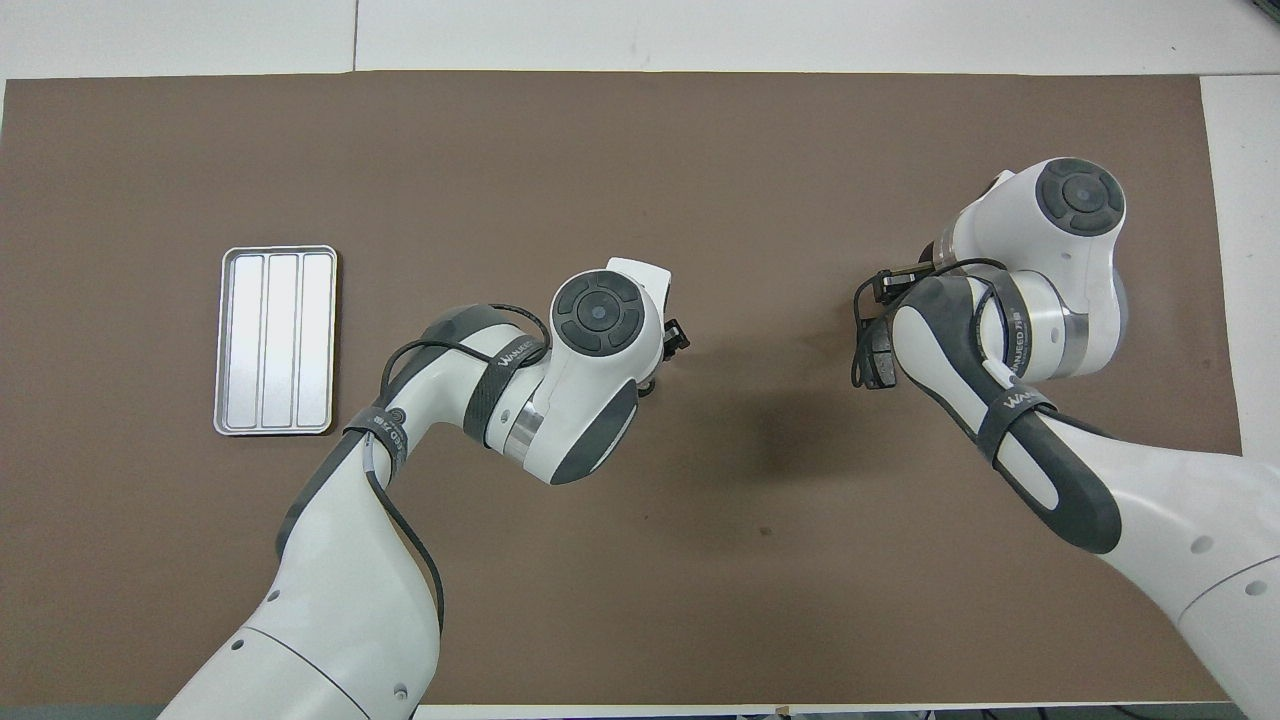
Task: Pick bearing gear from pile to tray
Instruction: 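Grasp the bearing with the left gripper while the right gripper withdraws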
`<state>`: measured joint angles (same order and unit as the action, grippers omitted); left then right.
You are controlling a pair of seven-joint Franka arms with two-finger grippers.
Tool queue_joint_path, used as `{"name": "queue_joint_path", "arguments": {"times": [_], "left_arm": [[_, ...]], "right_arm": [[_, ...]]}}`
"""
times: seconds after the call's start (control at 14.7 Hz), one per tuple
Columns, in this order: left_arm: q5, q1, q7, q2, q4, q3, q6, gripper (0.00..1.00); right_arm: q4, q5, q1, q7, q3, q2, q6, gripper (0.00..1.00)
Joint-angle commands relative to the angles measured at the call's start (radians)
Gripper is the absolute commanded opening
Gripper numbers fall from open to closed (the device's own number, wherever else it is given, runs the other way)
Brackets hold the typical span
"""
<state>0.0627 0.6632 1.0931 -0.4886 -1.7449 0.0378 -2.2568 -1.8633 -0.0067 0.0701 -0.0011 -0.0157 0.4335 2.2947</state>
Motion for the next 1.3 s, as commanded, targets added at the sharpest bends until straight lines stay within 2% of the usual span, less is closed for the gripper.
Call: {"name": "queue_joint_path", "arguments": {"times": [0.0, 0.07, 0.27, 0.41, 0.55, 0.75, 0.89, 1.16, 1.23], "left_arm": [[-0.009, 0.021, 0.047, 0.025, -0.041, -0.016, -0.033, 1.00], [-0.009, 0.024, 0.047, 0.021, -0.039, -0.016, -0.038, 1.00], [-0.006, 0.039, 0.063, 0.002, -0.016, -0.018, -0.029, 1.00], [-0.007, 0.041, 0.071, 0.002, -0.016, -0.016, -0.029, 1.00], [-0.011, 0.045, 0.079, 0.002, -0.018, -0.018, -0.024, 1.00], [-0.029, 0.049, 0.080, 0.002, -0.028, -0.018, -0.023, 0.98], [-0.029, 0.049, 0.082, 0.002, -0.028, -0.018, -0.023, 0.86], [-0.029, 0.045, 0.082, 0.002, -0.025, -0.019, -0.026, 0.31], [-0.029, 0.045, 0.082, 0.002, -0.025, -0.019, -0.026, 0.15]], "right_arm": [[-0.030, -0.006, -0.016, -0.017, -0.012, -0.013, 0.026, 0.14], [-0.028, -0.006, -0.015, -0.014, -0.012, -0.013, 0.026, 0.00], [0.004, -0.006, 0.019, 0.018, -0.010, -0.041, -0.033, 0.00], [0.090, -0.006, 0.037, 0.068, -0.010, -0.047, -0.151, 0.00], [0.148, -0.007, 0.048, 0.102, -0.016, -0.049, -0.217, 0.00], [0.158, -0.006, 0.056, 0.115, -0.016, -0.056, -0.228, 0.00], [0.158, -0.006, 0.056, 0.115, -0.018, -0.056, -0.230, 0.00], [0.148, -0.006, 0.053, 0.110, -0.016, -0.058, -0.221, 0.00], [0.148, -0.006, 0.053, 0.110, -0.018, -0.058, -0.222, 0.00]]}}
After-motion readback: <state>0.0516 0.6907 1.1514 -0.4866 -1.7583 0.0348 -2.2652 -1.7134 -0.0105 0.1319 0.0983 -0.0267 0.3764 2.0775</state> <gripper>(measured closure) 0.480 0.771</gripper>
